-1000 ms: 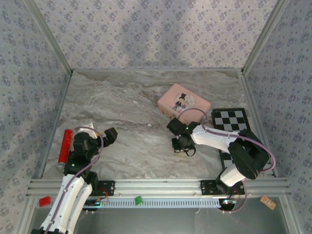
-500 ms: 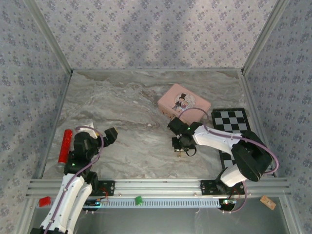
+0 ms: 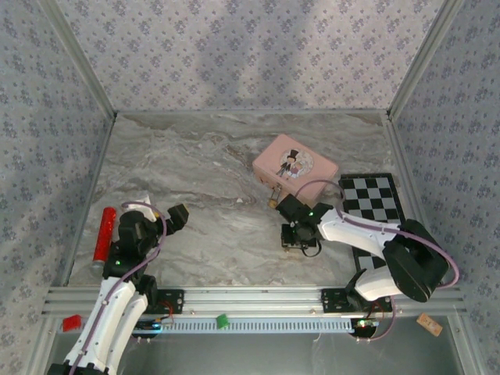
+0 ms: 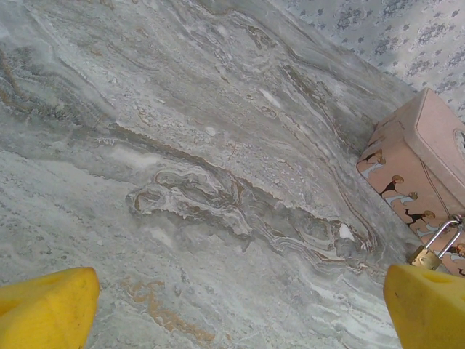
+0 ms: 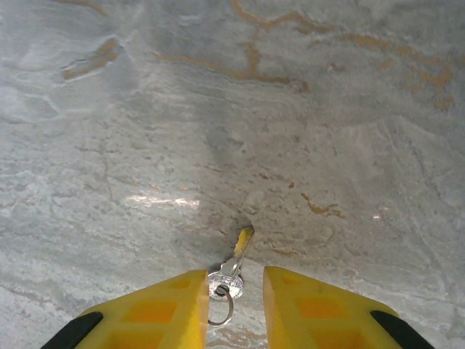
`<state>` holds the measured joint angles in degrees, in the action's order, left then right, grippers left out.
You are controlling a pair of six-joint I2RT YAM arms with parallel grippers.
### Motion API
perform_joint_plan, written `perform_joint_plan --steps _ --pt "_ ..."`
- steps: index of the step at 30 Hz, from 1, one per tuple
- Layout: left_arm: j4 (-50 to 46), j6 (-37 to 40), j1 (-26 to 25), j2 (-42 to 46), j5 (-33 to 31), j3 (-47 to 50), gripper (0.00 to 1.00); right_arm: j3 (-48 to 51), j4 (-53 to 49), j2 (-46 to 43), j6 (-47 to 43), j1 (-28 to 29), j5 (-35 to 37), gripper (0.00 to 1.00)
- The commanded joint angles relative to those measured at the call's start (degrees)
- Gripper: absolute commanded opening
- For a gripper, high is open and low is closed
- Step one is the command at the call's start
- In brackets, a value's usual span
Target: Unlock the padlock with the key
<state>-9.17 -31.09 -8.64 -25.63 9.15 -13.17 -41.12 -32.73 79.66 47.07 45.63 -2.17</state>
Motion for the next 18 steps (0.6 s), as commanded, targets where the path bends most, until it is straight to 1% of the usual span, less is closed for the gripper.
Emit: perform_joint_plan --steps 1,5,7,10,13,18 --pt "1.6 0.0 -0.2 0.1 -0.3 -0.1 1.00 -0.7 0.7 1.3 4.1 1.2 0.8 0.28" --pt "1.5 0.1 -0.3 0.1 -0.4 -0.1 1.00 -2.7 -0.8 4.5 4.1 2.7 1.4 0.28" --pt "1.3 0.1 -0.3 0.3 -0.3 -0.1 1.00 -3.3 -1.4 5.6 4.2 3.4 2.2 0.28" --pt "1.3 0.1 -0.3 0.6 -0.4 0.0 1.00 -4.3 -5.1 6.8 4.2 4.3 4.1 0.29" --pt "1.3 0.1 -0.3 0.8 -0.4 0.0 1.00 -5.1 -5.7 8.1 4.2 4.9 4.9 0.29" --pt "1.0 0.2 -0.2 1.0 -0.4 0.0 1.00 -7.6 -8.4 11.7 4.2 6.8 7.0 0.26"
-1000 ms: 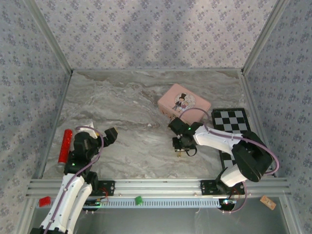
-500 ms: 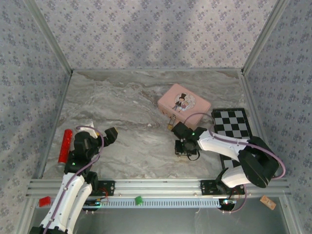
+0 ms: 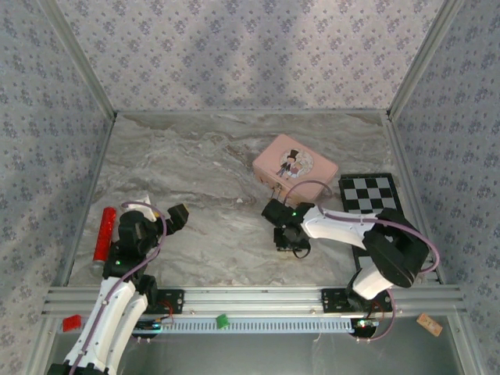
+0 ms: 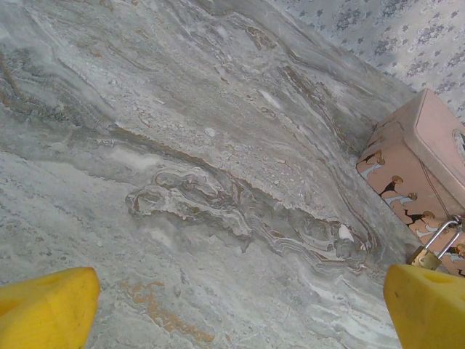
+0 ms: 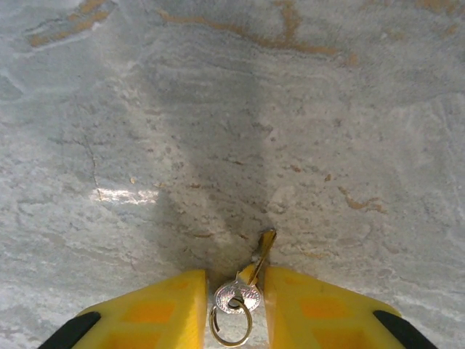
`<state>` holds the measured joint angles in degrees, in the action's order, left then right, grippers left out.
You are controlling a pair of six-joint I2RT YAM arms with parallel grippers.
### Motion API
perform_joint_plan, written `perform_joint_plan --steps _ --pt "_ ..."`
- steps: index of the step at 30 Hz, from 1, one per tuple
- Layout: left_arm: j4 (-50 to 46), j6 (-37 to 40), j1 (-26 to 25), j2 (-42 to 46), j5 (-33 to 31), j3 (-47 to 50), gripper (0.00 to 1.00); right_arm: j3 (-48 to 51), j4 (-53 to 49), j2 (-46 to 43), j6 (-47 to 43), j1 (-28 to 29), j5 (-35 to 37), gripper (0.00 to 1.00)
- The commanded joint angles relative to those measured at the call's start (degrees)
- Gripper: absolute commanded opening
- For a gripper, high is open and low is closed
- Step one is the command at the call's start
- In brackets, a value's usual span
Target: Unlock the padlock with the key
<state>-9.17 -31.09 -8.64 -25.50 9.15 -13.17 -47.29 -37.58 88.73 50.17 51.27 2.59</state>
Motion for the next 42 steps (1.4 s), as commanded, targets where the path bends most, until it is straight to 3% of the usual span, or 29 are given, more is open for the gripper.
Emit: perform_joint_plan --steps 1,9,21,42 --pt "1.0 0.2 -0.3 1.0 -0.4 0.0 1.00 -2.2 -4.5 3.5 0.9 1.6 3.0 0.25" --pt "0.8 0.2 -0.3 1.4 -0.5 0.0 1.00 -4.0 -7.3 4.3 0.9 3.3 5.8 0.17" --pt "0.8 0.1 -0.2 1.4 -0.6 0.1 1.00 -1.2 -7.3 -2.2 2.5 2.9 7.2 0.15" --pt "0.8 0.1 -0.3 1.4 -0.7 0.2 1.00 0.7 -3.3 -2.6 2.1 2.2 6.7 0.08"
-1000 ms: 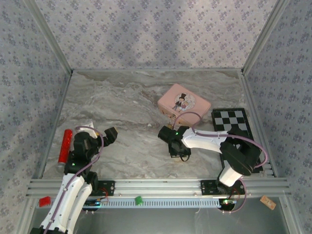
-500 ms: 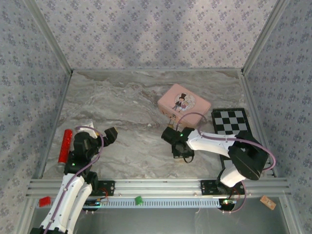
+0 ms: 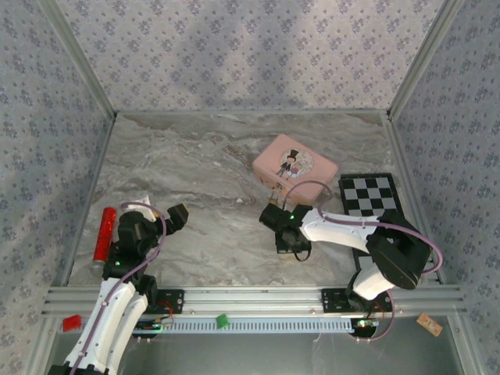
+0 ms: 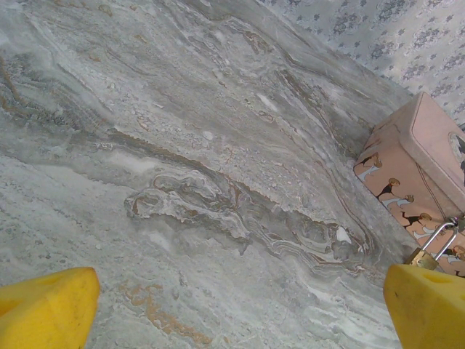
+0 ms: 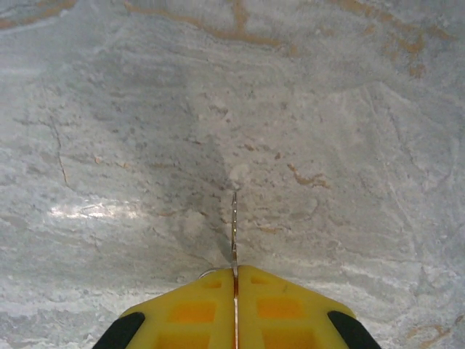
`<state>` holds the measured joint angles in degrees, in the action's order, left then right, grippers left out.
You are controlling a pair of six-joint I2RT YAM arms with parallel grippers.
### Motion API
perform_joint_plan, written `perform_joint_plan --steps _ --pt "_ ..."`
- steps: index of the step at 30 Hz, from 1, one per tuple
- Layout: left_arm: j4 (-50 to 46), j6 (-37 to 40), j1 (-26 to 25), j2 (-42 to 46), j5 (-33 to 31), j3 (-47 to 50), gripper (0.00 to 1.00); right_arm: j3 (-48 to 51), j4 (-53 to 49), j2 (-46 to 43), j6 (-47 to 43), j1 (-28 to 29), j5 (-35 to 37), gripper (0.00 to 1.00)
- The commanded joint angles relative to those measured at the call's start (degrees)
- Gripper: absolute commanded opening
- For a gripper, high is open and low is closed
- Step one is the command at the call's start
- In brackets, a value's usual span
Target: Unlock the padlock with the key
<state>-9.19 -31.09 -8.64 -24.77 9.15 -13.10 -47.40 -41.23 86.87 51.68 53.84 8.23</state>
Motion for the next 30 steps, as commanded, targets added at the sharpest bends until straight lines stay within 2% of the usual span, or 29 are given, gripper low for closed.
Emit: perform_joint_plan --steps 1,5,8,12,17,21,25,30 --pt "0.8 0.1 -0.2 0.7 -0.7 0.1 1.00 1.0 0.6 -1.0 0.5 -0.3 0.9 0.08" --pt "0.8 0.1 -0.3 0.7 -0.7 0.1 1.00 1.3 0.6 -0.2 0.5 -0.7 0.8 0.08" --pt "0.8 0.1 -0.2 0.7 -0.7 0.1 1.00 0.8 0.0 -0.5 -0.3 -0.8 1.4 0.03" --pt "0.8 -0.8 -0.2 0.2 -0.5 -0.2 1.00 -0.5 0.3 -8.1 -8.0 -0.9 2.7 0.00" --pt "3.1 -6.2 -0.5 -4.6 6.0 -2.6 1.00 5.2 16.7 -26.0 -19.5 -2.5 -4.6 0.00" --pt "7.5 -9.5 -3.1 -5.2 9.7 -6.0 1.00 16.1 39.6 -37.0 -26.4 -5.0 -18.2 0.00" --pt "9.1 -7.2 -7.4 -6.3 11.2 -11.6 0.99 20.9 54.4 -39.6 -27.7 -9.3 -24.4 0.00" --pt "10.4 -4.9 -11.4 -11.4 15.2 -16.5 0.97 20.6 60.0 -38.1 -30.7 -12.4 -30.4 0.00"
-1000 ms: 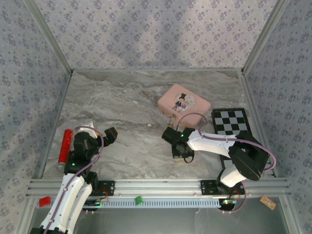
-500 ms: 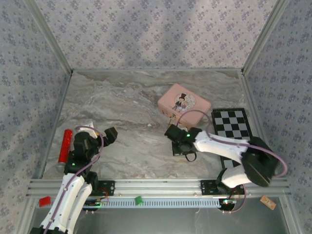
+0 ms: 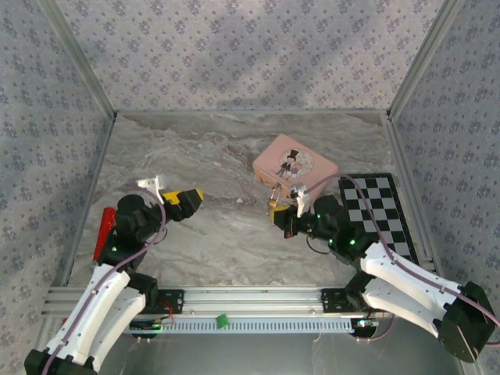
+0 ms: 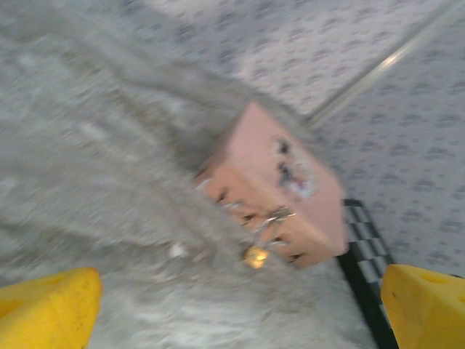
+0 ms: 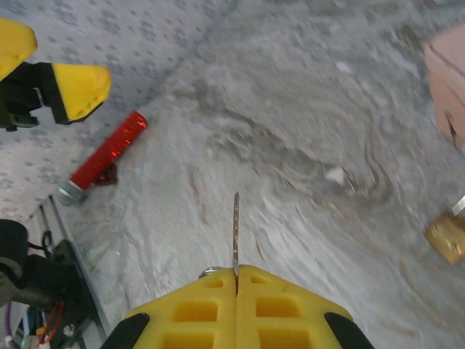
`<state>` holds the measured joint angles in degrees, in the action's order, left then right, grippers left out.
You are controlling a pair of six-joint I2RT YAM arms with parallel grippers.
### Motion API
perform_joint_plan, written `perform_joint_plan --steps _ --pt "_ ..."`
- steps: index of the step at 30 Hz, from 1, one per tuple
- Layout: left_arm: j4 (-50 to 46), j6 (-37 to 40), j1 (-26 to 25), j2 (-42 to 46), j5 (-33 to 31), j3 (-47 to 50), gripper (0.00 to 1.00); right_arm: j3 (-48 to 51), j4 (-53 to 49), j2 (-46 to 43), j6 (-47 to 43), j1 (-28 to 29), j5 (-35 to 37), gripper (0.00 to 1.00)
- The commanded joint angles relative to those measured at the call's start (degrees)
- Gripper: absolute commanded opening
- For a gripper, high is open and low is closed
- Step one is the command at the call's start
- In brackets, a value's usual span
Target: Unlock the padlock with the key
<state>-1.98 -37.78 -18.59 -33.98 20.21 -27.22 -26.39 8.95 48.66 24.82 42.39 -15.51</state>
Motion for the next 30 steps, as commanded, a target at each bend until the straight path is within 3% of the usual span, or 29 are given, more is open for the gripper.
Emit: perform_joint_plan --steps 1,11,15,17,20,26,30 --pt "3.9 1.7 -2.1 -3.0 4.7 -2.6 0.96 -0.6 9.8 0.4 -4.1 -1.3 -7.2 0.00" --pt "3.0 3.4 -13.3 -16.0 2.2 -12.2 0.87 -4.0 11.4 7.1 -6.7 -1.4 -9.1 0.00" --pt "-6.5 2.4 -15.8 -24.4 -2.5 -20.6 0.86 -7.0 6.9 8.8 -11.4 3.5 8.5 0.00" --pt "-12.1 -1.0 -16.0 -28.4 -5.5 -24.2 0.84 -8.0 5.6 10.1 -14.6 7.1 20.6 0.00" --pt "-17.9 -7.0 -16.1 -33.3 -6.6 -28.6 0.82 -8.7 6.3 12.8 -16.7 9.6 31.6 0.00" --pt "-21.6 -15.7 -18.3 -37.6 -7.9 -32.8 0.76 -8.5 12.8 19.4 -25.7 13.4 42.6 0.00" --pt "-21.2 -21.1 -19.4 -39.6 -8.4 -32.9 0.70 -8.7 18.7 24.5 -30.7 15.8 45.5 0.00"
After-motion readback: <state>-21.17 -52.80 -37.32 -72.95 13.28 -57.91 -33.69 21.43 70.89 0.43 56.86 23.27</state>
